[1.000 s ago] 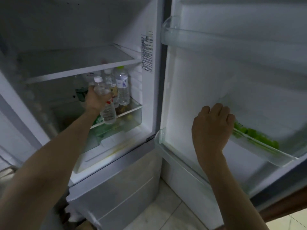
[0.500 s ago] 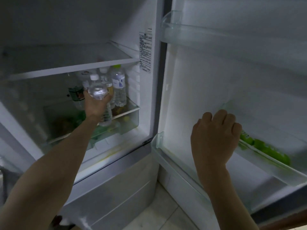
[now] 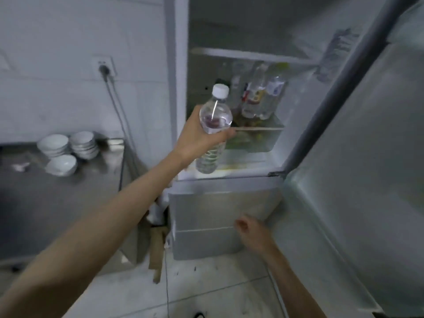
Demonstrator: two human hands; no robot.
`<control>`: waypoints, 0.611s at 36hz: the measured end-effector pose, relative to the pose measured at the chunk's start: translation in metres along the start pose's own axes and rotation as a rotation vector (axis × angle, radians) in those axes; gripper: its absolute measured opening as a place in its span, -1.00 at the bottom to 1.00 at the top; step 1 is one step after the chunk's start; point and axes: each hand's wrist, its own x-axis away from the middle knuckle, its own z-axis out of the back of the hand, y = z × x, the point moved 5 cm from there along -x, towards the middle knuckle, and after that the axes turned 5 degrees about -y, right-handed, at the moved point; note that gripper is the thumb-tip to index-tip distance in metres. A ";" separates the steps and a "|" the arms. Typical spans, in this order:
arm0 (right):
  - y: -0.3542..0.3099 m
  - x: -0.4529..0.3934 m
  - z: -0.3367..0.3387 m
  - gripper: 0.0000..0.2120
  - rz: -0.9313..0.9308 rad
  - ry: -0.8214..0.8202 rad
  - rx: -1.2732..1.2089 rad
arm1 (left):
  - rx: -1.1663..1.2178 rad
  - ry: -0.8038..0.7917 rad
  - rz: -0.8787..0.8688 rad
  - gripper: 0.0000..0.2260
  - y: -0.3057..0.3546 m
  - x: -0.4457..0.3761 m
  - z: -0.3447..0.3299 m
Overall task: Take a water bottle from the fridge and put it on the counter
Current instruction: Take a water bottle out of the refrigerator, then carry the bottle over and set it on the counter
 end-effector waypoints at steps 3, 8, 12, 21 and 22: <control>0.024 -0.009 -0.094 -0.72 -0.063 -0.239 -0.003 | -0.016 0.050 0.040 -0.44 -0.015 0.057 0.044; 0.060 0.024 -0.212 -0.80 -0.312 -0.606 0.101 | -0.011 0.177 0.215 -0.44 -0.072 0.175 0.116; 0.067 0.050 -0.269 -0.82 -0.380 -0.825 0.268 | -0.050 0.324 0.419 -0.42 -0.118 0.285 0.166; 0.022 0.060 -0.358 -0.88 -0.365 -0.926 0.357 | -0.031 0.854 0.776 -0.38 -0.155 0.523 0.230; 0.009 0.061 -0.370 -0.88 -0.347 -0.929 0.396 | -0.021 0.919 0.802 -0.39 -0.155 0.547 0.235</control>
